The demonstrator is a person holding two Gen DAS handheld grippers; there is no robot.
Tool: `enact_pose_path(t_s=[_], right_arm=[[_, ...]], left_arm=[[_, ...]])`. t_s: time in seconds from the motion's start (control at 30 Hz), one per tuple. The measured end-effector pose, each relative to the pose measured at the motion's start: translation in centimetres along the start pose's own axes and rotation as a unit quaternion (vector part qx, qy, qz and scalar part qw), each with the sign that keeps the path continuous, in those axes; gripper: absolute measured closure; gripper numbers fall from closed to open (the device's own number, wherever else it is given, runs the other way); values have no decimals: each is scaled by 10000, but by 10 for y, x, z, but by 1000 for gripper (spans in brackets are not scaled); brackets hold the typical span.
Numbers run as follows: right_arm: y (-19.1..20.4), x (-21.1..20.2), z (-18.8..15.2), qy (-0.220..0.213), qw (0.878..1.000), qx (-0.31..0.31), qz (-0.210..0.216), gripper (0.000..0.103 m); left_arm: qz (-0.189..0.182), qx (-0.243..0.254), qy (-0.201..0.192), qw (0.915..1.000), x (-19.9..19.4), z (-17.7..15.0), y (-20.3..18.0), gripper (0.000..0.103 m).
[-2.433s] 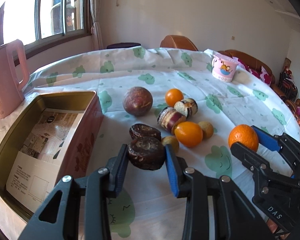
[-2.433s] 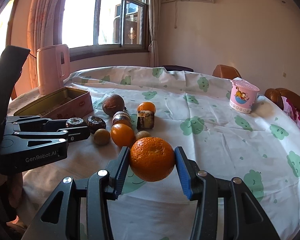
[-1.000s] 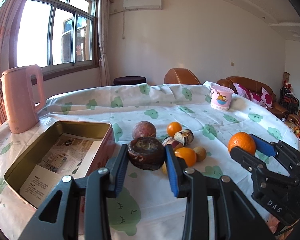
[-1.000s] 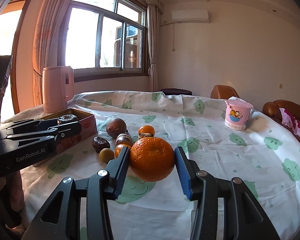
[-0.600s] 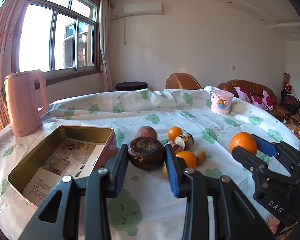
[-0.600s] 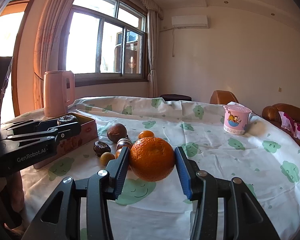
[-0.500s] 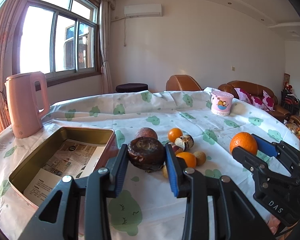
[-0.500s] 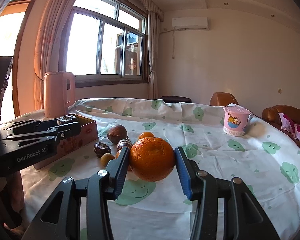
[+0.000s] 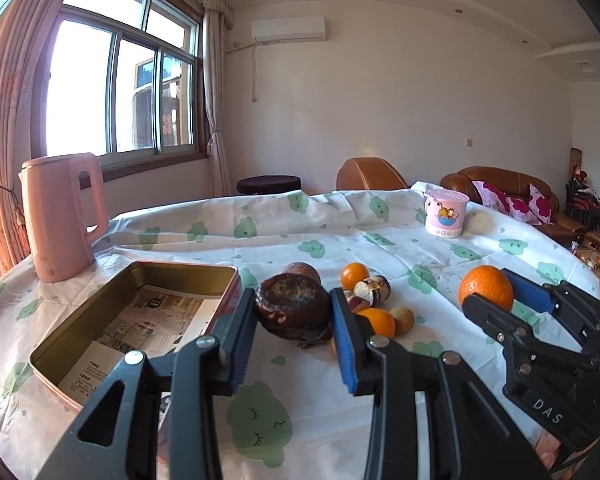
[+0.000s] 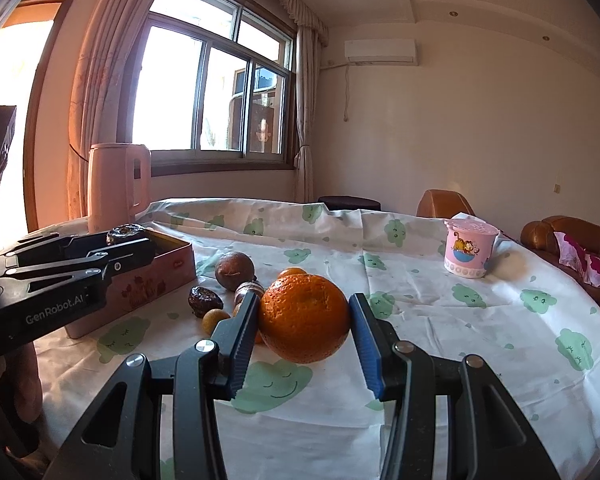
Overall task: Organize fruits
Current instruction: 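Carry the mandarin over the tin with the right tool while the left tool carries the dark fruit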
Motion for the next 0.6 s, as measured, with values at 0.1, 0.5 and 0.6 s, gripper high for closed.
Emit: enact_pose_path(t_s=[0.1, 0.5, 0.6], right_arm=[[9, 1, 7, 2, 9999, -20, 136, 55], [70, 29, 58, -83, 9948, -297, 972, 55], [92, 39, 66, -81, 9920, -456, 1176, 55]], left_arm=[[153, -59, 32, 9999, -2, 5, 14, 65], [805, -130, 245, 9964, -2, 16, 78, 65], [909, -185, 377, 9950, 3, 12, 94, 65]])
Point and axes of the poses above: each gripper's, at about its wrist camera, not at the fingertips, and x roughly the way its jaws point, y to its left, z to its top, the point moved 8 cm from there along x, roughly the way its jaws point, and after that the axes turned 14 degrees about -y, right-handed, at the moved point
